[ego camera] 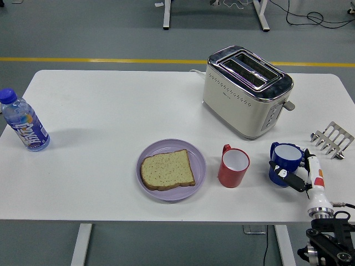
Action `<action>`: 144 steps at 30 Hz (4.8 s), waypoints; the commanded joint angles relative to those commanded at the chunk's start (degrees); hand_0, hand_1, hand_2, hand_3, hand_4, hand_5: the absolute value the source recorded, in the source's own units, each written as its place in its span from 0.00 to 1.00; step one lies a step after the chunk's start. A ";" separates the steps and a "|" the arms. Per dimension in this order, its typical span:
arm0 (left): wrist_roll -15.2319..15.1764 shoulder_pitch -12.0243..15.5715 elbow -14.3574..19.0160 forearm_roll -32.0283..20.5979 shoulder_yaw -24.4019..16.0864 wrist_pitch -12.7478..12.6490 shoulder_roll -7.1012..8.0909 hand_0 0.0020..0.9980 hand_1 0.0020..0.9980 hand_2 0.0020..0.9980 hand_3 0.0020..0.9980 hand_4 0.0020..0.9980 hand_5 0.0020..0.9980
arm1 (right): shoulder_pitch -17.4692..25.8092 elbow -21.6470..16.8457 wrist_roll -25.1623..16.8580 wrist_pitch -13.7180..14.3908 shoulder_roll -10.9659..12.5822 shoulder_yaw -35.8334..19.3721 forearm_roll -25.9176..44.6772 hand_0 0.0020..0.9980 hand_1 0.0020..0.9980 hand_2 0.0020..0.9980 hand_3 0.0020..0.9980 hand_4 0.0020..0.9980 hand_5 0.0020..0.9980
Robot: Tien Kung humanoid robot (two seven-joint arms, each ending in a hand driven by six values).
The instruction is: Pick up the cup,pour liquid into bread,place the cup on the desk
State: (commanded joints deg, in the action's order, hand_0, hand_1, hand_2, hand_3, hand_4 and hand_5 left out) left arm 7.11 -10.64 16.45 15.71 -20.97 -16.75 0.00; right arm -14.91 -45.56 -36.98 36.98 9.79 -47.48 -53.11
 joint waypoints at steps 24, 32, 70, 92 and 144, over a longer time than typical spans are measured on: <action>0.19 0.05 0.00 0.62 -0.32 0.03 0.00 0.68 0.68 0.70 0.54 0.25 1.00 | 0.34 1.34 0.04 0.00 0.44 1.83 -0.37 0.32 0.28 0.44 0.45 0.73 0.11; 0.39 0.13 0.00 1.24 -0.66 0.05 0.00 0.68 0.68 0.70 0.54 0.25 1.00 | 0.79 0.99 0.34 0.00 0.86 2.54 -0.52 0.33 0.28 0.44 0.45 0.74 0.12; 0.07 0.08 0.03 0.23 -0.09 0.07 0.00 0.68 0.68 0.70 0.54 0.25 1.00 | 1.17 0.38 3.40 0.00 1.56 2.54 -3.59 0.69 0.55 0.67 0.73 0.95 0.21; -0.07 -0.09 0.04 -0.18 0.17 0.12 0.00 0.68 0.68 0.70 0.54 0.25 1.00 | 1.45 0.15 3.22 0.00 1.79 1.72 -3.50 0.89 0.78 0.92 0.95 0.97 0.19; 0.48 0.16 0.08 1.54 -0.71 0.25 0.00 0.68 0.68 0.70 0.54 0.25 1.00 | 6.45 -12.00 9.34 0.00 4.45 -5.20 -15.06 0.99 0.87 0.98 1.00 1.00 0.09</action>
State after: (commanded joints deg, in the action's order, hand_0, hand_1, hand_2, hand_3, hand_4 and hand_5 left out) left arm 7.59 -10.48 16.53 17.25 -21.68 -16.50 0.00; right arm -8.46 -57.56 -27.64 36.98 14.24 -52.68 -68.17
